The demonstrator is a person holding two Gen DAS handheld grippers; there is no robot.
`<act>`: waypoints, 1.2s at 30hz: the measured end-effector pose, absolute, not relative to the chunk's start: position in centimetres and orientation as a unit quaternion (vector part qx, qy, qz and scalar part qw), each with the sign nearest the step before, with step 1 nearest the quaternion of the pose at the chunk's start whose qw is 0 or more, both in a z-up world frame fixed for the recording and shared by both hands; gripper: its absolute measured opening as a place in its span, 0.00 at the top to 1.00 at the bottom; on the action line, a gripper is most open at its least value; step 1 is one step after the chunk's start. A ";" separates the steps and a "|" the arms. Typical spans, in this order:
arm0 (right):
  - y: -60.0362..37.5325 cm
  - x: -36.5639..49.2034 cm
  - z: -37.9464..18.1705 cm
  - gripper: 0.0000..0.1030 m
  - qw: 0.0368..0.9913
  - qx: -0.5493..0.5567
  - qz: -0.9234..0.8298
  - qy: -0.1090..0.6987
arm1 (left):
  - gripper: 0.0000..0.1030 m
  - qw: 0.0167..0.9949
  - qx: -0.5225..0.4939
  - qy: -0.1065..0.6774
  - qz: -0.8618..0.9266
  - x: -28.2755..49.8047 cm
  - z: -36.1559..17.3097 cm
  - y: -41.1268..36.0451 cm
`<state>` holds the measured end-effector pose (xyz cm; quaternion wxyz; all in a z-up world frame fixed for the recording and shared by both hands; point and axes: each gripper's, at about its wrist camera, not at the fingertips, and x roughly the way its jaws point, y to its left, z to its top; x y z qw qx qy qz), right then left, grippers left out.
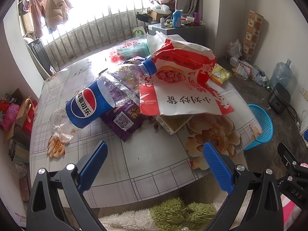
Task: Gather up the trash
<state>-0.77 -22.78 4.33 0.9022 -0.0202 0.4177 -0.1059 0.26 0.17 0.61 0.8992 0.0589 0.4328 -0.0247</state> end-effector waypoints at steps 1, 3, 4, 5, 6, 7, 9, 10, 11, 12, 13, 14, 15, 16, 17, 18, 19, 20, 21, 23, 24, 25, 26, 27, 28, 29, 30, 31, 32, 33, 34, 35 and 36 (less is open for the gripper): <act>-22.8 -0.8 4.3 0.07 0.902 -0.020 -0.106 0.418 | 0.05 0.899 0.059 0.433 -0.025 0.3 0.6 0.2; -22.7 -0.7 4.3 0.07 0.902 -0.021 -0.106 0.418 | 0.05 0.900 0.058 0.432 -0.026 0.2 0.7 0.2; -22.7 -0.7 4.3 0.07 0.902 -0.021 -0.107 0.418 | 0.05 0.900 0.059 0.431 -0.027 0.2 0.7 0.1; -22.7 -0.7 4.3 0.07 0.902 -0.021 -0.107 0.418 | 0.05 0.900 0.059 0.430 -0.028 0.2 0.8 0.1; -22.7 -0.7 4.3 0.08 0.902 -0.021 -0.106 0.418 | 0.05 0.901 0.060 0.429 -0.028 0.1 0.8 0.1; -22.7 -0.7 4.3 0.08 0.902 -0.021 -0.107 0.418 | 0.05 0.901 0.060 0.429 -0.028 0.1 0.8 0.0; -22.7 -0.7 4.3 0.08 0.902 -0.022 -0.106 0.418 | 0.05 0.901 0.059 0.430 -0.028 0.1 0.8 0.0; -22.7 -0.7 4.3 0.08 0.902 -0.021 -0.106 0.418 | 0.05 0.901 0.059 0.430 -0.027 0.1 0.8 0.0; -22.7 -0.7 4.3 0.08 0.902 -0.021 -0.106 0.418 | 0.05 0.901 0.059 0.430 -0.027 0.1 0.8 0.0; -22.7 -0.7 4.3 0.07 0.902 -0.022 -0.106 0.418 | 0.05 0.901 0.058 0.430 -0.026 0.1 0.8 0.0; -22.7 -0.7 4.3 0.08 0.902 -0.022 -0.106 0.418 | 0.05 0.901 0.059 0.430 -0.027 0.1 0.8 0.0; -22.7 -0.7 4.3 0.07 0.902 -0.021 -0.106 0.418 | 0.05 0.901 0.059 0.430 -0.027 0.1 0.8 0.0; -22.7 -0.7 4.3 0.07 0.902 -0.022 -0.106 0.418 | 0.05 0.900 0.059 0.431 -0.027 0.1 0.8 0.0; -22.7 -0.7 4.3 0.07 0.902 -0.022 -0.106 0.418 | 0.05 0.900 0.059 0.430 -0.027 0.1 0.8 0.0; -22.7 -0.7 4.3 0.07 0.902 -0.022 -0.106 0.418 | 0.05 0.900 0.059 0.431 -0.027 0.1 0.7 0.1; -22.7 -0.7 4.3 0.07 0.902 -0.021 -0.106 0.418 | 0.05 0.899 0.059 0.432 -0.027 0.1 0.7 0.1; -22.7 -0.7 4.3 0.07 0.902 -0.022 -0.106 0.418 | 0.05 0.899 0.059 0.433 -0.026 0.1 0.6 0.1; -22.7 -0.7 4.3 0.07 0.902 -0.022 -0.106 0.418 | 0.05 0.899 0.059 0.433 -0.026 0.1 0.6 0.1; -22.7 -0.7 4.3 0.07 0.902 -0.022 -0.107 0.418 | 0.05 0.899 0.059 0.433 -0.027 0.1 0.6 0.1; -22.7 -0.7 4.3 0.08 0.902 -0.021 -0.106 0.418 | 0.05 0.899 0.059 0.433 -0.026 0.1 0.6 0.1; -22.6 -0.7 4.3 0.08 0.902 -0.022 -0.107 0.418 | 0.05 0.899 0.059 0.433 -0.026 0.1 0.6 0.1; -22.6 -0.7 4.3 0.07 0.902 -0.022 -0.106 0.418 | 0.05 0.899 0.059 0.433 -0.026 0.1 0.6 0.1; -22.7 -0.7 4.3 0.07 0.902 -0.021 -0.106 0.418 | 0.05 0.899 0.059 0.433 -0.026 0.1 0.6 0.1; -22.7 -0.9 4.3 0.07 0.902 -0.021 -0.106 0.418 | 0.05 0.899 0.059 0.433 -0.026 0.1 0.5 0.1; -22.7 -0.9 4.3 0.08 0.902 -0.021 -0.106 0.418 | 0.05 0.899 0.059 0.433 -0.026 0.0 0.5 0.1; -22.7 -0.9 4.3 0.08 0.902 -0.021 -0.106 0.418 | 0.05 0.899 0.059 0.433 -0.026 0.0 0.5 0.1; -22.7 -0.9 4.4 0.07 0.902 -0.021 -0.106 0.418 | 0.05 0.899 0.059 0.433 -0.026 0.1 0.5 0.1; -22.7 -0.9 4.4 0.07 0.902 -0.021 -0.106 0.418 | 0.05 0.899 0.059 0.433 -0.026 0.1 0.5 0.1; -22.7 -0.9 4.4 0.07 0.902 -0.021 -0.106 0.418 | 0.05 0.899 0.058 0.433 -0.027 0.1 0.5 0.1; -22.5 -0.9 4.3 0.08 0.902 -0.021 -0.106 0.418 | 0.05 0.899 0.059 0.433 -0.026 0.1 0.5 0.1; -22.5 -0.9 4.3 0.07 0.902 -0.021 -0.105 0.418 | 0.05 0.899 0.059 0.433 -0.026 0.1 0.5 0.1; -22.4 -0.9 4.3 0.07 0.902 -0.021 -0.105 0.418 | 0.05 0.899 0.059 0.434 -0.026 0.1 0.5 0.1; -22.4 -1.0 4.2 0.08 0.902 -0.021 -0.105 0.418 | 0.05 0.899 0.059 0.434 -0.026 0.1 0.5 0.2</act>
